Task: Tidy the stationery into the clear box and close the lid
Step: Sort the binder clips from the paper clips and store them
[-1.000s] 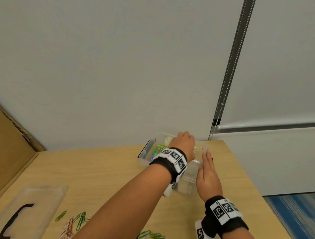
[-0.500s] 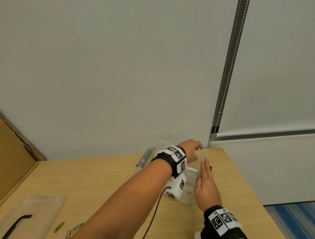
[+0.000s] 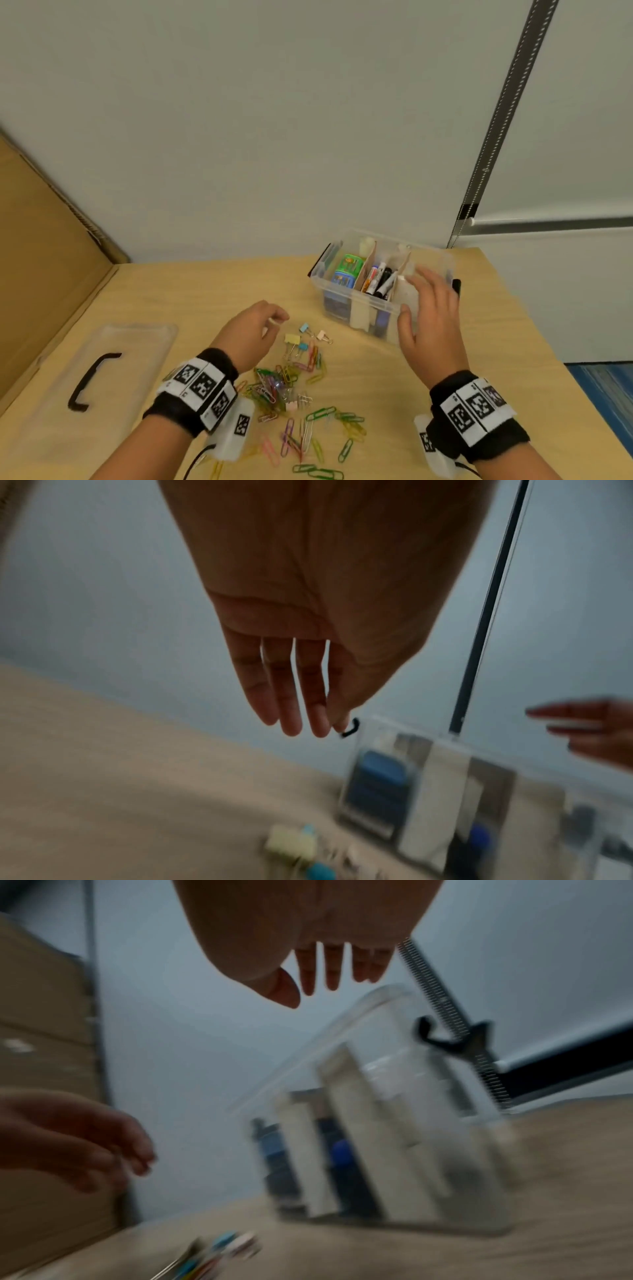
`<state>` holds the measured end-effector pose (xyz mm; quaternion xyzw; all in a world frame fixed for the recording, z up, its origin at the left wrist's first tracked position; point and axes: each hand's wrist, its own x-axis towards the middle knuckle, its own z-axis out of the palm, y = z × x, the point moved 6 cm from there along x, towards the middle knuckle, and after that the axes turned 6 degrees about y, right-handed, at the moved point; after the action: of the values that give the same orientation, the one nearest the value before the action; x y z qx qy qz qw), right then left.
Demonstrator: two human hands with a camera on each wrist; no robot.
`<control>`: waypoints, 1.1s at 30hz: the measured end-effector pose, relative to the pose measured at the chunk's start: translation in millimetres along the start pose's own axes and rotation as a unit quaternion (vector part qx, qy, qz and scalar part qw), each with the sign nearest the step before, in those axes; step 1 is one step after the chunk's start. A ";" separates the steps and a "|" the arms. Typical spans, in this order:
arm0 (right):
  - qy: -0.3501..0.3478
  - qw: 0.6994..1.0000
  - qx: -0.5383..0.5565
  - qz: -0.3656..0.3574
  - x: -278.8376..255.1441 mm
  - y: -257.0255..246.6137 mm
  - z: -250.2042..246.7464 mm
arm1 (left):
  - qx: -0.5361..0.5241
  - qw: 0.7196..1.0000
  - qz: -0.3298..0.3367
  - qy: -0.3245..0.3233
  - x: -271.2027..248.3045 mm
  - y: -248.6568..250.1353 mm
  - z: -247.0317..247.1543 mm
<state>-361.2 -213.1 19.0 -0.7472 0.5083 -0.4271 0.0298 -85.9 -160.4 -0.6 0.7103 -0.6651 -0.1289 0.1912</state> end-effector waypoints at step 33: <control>-0.422 0.904 0.055 0.045 -31.3 -68.8 178.3 | -0.229 0.948 -0.222 -0.003 19.3 -87.7 44.9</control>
<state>-195.2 -224.8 -80.1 -0.8310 0.4569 -0.0975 0.3021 -25.4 -180.3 -78.2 0.7767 -0.4437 -0.3188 0.3133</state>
